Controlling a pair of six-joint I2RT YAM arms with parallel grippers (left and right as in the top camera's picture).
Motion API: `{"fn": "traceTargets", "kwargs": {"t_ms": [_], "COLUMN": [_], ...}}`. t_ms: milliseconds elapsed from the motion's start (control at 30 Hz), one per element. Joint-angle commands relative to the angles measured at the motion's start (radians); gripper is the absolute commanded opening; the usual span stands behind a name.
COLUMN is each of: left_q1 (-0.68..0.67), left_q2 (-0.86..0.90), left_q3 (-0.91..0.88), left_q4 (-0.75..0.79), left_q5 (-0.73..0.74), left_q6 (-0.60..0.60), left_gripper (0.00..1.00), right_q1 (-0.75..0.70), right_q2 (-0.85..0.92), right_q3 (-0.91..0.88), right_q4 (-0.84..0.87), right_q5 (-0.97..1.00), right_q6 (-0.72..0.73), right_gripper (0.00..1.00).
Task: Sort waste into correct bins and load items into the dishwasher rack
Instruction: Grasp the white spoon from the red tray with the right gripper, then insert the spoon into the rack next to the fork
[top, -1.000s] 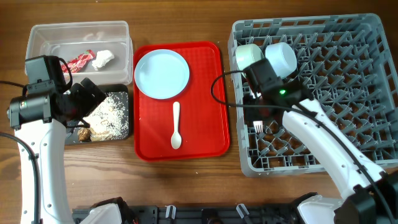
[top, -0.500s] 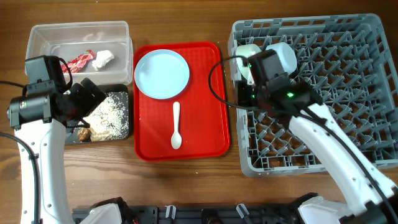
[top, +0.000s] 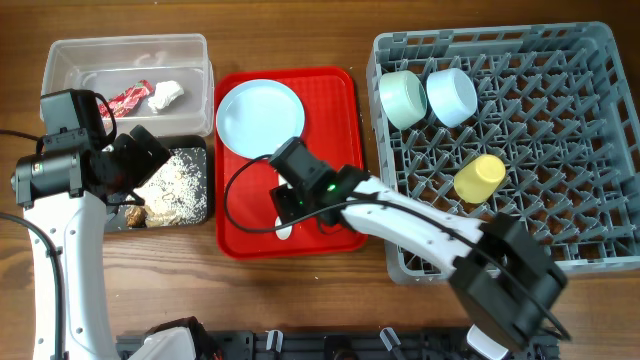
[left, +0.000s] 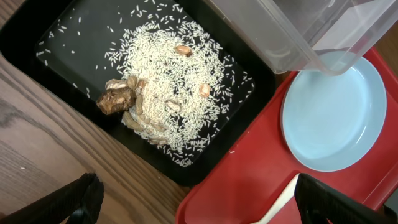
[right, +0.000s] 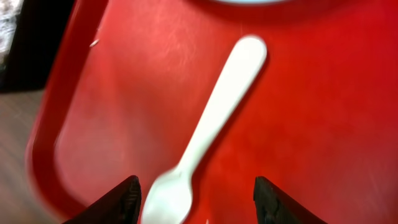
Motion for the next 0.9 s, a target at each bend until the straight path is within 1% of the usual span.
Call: {"fn": "traceTargets", "kwargs": {"t_ms": [0,100,200,233,267,300,333,367,467,567,633,667,733,767,867], "left_q1": [0.005,0.005,0.005,0.005,0.005,0.005,0.005,0.005,0.005,0.005,0.005,0.005,0.005,0.005,0.005], "left_q2": [-0.005,-0.005,-0.005,-0.005,-0.005,-0.005,-0.005,-0.005,-0.005,-0.005,-0.005,-0.005,-0.005,-0.005,-0.005], "left_q3": [-0.001,-0.001,-0.001,-0.001,-0.001,-0.001,-0.001,-0.001,-0.001,-0.001,-0.001,-0.001,-0.001,-0.001,-0.001], "left_q4": [0.0,0.0,0.0,0.0,-0.001,-0.001,-0.001,-0.001,-0.001,-0.001,-0.001,-0.002,-0.001,-0.001,-0.001], "left_q5": [0.001,0.001,0.001,0.001,0.001,0.001,0.001,0.001,0.001,0.001,0.002,0.002,0.002,0.001,0.002], "left_q6": [0.005,0.005,0.005,0.005,0.005,0.005,0.005,0.005,0.005,0.005,0.005,0.005,0.005,0.005,0.005], "left_gripper": [1.0,1.0,1.0,1.0,1.0,1.0,1.0,1.0,1.0,1.0,1.0,1.0,1.0,1.0,1.0], "right_q1": [0.033,0.041,0.041,0.041,0.041,0.04,0.04,0.036,0.035,0.023,-0.01,-0.053,-0.114,-0.182,-0.333], "right_q2": [0.08,0.121,0.157,0.167,0.169,0.168,0.167,0.167,0.156,0.079,-0.039,-0.137,-0.239,-0.315,-0.382], "right_q3": [0.011,0.011,0.011,0.011,0.011,0.011,0.011,0.011,0.012,0.013,0.013,0.013,0.013,0.013,0.011], "right_q4": [0.055,0.079,0.054,0.035,0.017,-0.022,-0.042,-0.055,-0.078,-0.107,-0.146,-0.192,-0.248,-0.298,-0.422], "right_q5": [0.127,0.164,0.164,0.165,0.167,0.204,0.221,0.216,0.182,0.182,0.182,0.182,0.183,0.182,0.18], "right_q6": [0.011,0.029,0.029,0.031,0.042,0.092,0.115,0.116,0.116,0.105,0.104,0.104,0.095,0.053,0.028], "right_gripper": [0.6,0.6,0.59,0.52,0.49,0.4,0.35,0.27,0.07,0.04,0.04,0.04,0.04,0.04,0.04]}}
